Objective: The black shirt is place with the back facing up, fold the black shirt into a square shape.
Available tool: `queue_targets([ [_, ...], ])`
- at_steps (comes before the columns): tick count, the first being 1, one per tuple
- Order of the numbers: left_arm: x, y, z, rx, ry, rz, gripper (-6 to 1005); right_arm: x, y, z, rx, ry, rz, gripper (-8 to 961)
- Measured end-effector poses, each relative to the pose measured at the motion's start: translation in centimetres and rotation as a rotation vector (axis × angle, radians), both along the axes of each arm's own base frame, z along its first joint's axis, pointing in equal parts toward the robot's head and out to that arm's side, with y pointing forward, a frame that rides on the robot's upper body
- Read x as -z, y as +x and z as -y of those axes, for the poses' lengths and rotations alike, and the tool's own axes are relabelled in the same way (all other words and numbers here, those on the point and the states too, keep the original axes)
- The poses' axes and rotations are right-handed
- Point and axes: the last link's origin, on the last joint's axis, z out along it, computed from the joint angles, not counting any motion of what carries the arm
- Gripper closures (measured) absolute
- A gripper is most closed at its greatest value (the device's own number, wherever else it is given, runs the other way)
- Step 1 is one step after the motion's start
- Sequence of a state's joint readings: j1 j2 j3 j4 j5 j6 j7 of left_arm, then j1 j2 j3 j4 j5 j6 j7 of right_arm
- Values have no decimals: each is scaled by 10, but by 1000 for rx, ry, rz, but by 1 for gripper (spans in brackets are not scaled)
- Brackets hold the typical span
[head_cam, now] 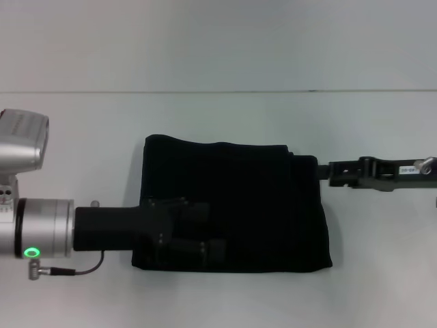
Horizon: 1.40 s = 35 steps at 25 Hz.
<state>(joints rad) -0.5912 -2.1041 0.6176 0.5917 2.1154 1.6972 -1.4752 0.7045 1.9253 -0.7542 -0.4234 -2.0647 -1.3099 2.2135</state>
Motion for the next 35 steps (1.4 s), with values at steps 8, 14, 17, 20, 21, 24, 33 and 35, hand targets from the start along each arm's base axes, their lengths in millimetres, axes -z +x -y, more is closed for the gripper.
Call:
queue_targets([
  [8, -1, -6, 9, 82, -52, -78, 47, 10, -18, 12, -40, -100, -78, 331],
  [14, -1, -6, 9, 83, -51, -82, 48, 18, -19, 15, -37, -121, -81, 331],
  [17, -1, -6, 9, 82, -48, -85, 48, 23, -20, 16, -34, -135, -75, 331],
  [20, -1, -7, 8, 81, -45, -87, 49, 28, -19, 18, -30, -139, -67, 331],
  [21, -1, -7, 8, 81, -45, -87, 49, 30, -19, 18, -27, -140, -66, 332],
  [24, -1, -7, 8, 80, -42, -88, 49, 32, -17, 19, -18, -140, -62, 332],
  [33, -1, -6, 7, 83, -42, -88, 50, 41, -14, 19, 5, -129, -53, 332],
  [35, -1, -5, 6, 85, -41, -89, 50, 43, -16, 18, 4, -124, -51, 332],
])
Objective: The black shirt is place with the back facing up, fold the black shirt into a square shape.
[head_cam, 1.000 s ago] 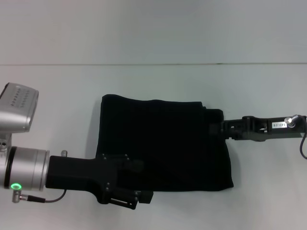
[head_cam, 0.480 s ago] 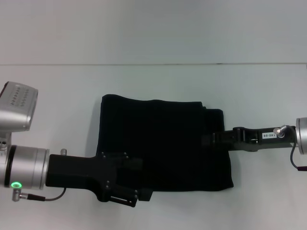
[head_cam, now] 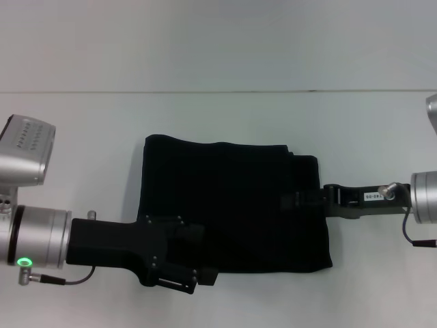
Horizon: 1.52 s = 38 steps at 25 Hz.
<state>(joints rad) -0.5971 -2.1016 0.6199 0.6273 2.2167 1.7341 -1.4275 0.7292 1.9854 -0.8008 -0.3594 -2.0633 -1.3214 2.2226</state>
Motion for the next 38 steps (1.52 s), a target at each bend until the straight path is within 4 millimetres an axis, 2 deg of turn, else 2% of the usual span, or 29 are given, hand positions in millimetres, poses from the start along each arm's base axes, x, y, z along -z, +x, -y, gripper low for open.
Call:
queue_targets([
  [12, -3, 1, -3, 14, 8, -13, 52, 11, -5, -11, -5, 62, 38, 404],
  [15, -3, 0, -3, 14, 9, -14, 52, 15, -8, -13, -28, 75, 49, 629],
  [20, -3, -1, -3, 10, 14, -18, 52, 26, -11, -13, -54, 80, 81, 858],
  [25, -3, -2, -2, 2, 16, -16, 52, 27, -15, -16, -109, 117, 85, 941],
  [34, -3, -1, -2, -4, 10, -4, 52, 6, -11, -24, -115, 177, 77, 897],
  [38, -3, 0, -2, -13, 5, 0, 52, 3, -9, -26, -116, 182, 81, 877],
])
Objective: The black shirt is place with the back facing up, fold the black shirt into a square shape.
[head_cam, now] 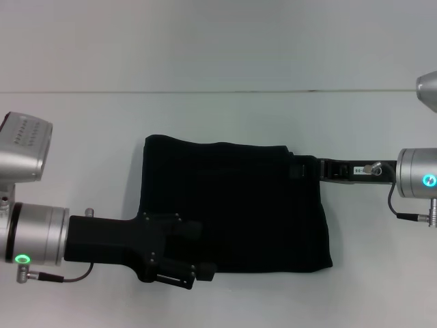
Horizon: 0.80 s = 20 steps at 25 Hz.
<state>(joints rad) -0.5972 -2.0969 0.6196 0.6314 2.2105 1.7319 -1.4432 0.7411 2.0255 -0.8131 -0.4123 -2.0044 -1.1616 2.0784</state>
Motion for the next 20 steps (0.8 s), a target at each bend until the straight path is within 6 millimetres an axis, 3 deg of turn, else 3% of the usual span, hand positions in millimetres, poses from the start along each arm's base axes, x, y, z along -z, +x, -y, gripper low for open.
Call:
queue_targets([
  [20, 2, -1, 1, -10, -1, -1, 52, -7, 21, 1, 86, 36, 32, 779],
])
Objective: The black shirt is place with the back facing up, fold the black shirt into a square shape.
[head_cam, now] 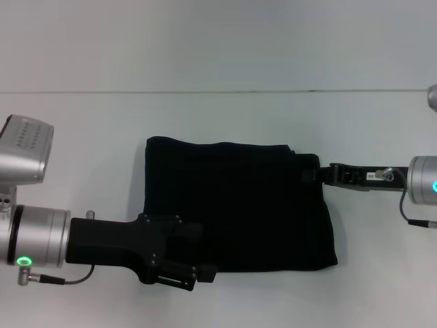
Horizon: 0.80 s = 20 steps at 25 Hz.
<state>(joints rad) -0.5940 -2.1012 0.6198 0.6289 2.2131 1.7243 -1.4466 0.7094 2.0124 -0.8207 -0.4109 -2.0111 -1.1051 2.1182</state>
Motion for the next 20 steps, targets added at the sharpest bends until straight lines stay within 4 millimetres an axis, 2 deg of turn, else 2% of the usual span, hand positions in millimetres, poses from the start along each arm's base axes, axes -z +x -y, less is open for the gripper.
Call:
queue_targets([
  [2, -1, 0, -1, 0, 4, -1, 52, -2, 1, -1, 0, 3, 3, 769],
  [5, -2, 0, -3, 0, 13, -5, 52, -13, 6, -4, 25, 11, 6, 701],
  [11, -2, 0, -5, 1, 22, -11, 52, -22, 11, -1, 93, -35, -17, 566],
  [19, -2, 1, -6, 1, 24, -9, 51, -12, 4, 4, 97, -90, -34, 318],
  [20, -2, 1, -6, 1, 25, -9, 51, -10, 2, 4, 94, -92, -35, 323],
])
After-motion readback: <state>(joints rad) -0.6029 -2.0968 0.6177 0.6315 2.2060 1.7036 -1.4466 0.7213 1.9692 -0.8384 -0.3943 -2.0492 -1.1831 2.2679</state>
